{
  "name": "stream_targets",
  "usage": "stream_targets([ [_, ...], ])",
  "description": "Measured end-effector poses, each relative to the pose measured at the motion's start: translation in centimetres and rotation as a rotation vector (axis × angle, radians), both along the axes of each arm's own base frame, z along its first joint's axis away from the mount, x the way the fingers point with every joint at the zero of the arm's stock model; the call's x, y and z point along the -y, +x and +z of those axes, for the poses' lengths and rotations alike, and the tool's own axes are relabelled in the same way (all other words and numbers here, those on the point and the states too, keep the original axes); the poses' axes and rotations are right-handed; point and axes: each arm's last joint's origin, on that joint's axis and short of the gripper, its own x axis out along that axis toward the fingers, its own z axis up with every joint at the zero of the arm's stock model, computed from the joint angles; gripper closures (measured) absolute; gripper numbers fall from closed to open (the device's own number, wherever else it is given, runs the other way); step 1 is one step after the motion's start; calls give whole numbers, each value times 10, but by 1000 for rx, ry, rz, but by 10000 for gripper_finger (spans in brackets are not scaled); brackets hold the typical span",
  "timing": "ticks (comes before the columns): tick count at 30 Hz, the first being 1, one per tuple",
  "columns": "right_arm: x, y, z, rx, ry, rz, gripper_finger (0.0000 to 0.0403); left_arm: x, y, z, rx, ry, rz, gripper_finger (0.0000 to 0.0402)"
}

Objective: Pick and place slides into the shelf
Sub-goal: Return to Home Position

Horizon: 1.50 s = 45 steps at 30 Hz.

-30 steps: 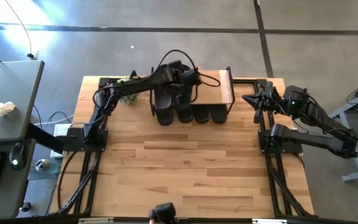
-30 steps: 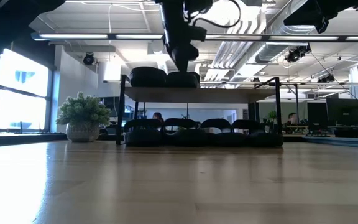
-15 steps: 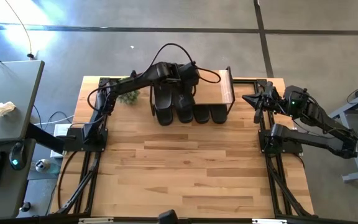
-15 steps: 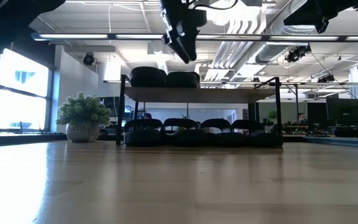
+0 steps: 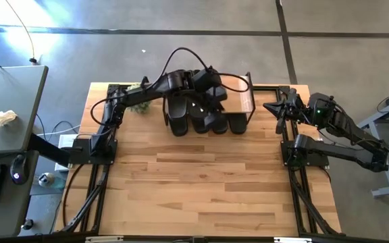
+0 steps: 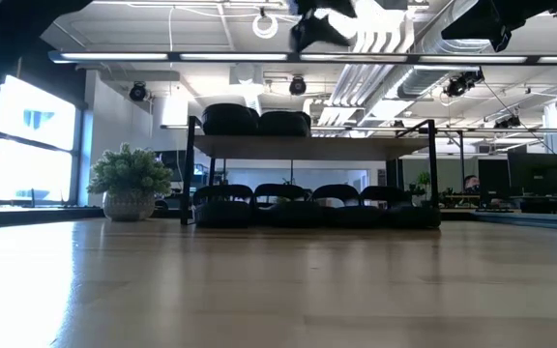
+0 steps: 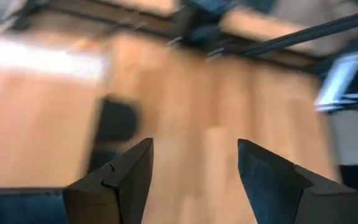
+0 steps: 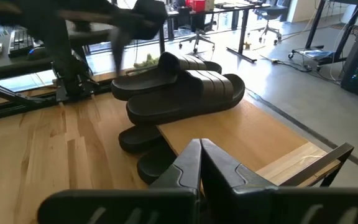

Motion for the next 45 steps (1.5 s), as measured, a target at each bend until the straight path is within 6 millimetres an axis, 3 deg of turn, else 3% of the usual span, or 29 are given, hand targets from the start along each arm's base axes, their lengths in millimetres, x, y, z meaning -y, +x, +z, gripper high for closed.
stream_targets([
  [9, 0, 0, 0, -59, -124, 33, 403, 32, 26, 23, 314, -13, -207, 186],
  [14, 0, 0, 0, 2, 3, 4, 403, 48, 38, 32, 443, 35, -228, 186],
  [20, 0, 0, 0, 88, 184, -46, 403, 56, 54, 16, 431, 40, -190, 193],
  [31, -3, -1, -5, 102, 385, -31, 403, 57, 86, -28, 407, -121, -205, 289],
  [40, -5, -2, -11, 48, 439, 15, 403, 59, 87, -30, 407, -143, -237, 389],
  [45, -6, -2, -10, 44, 414, 31, 403, 55, 86, -28, 413, -131, -235, 387],
])
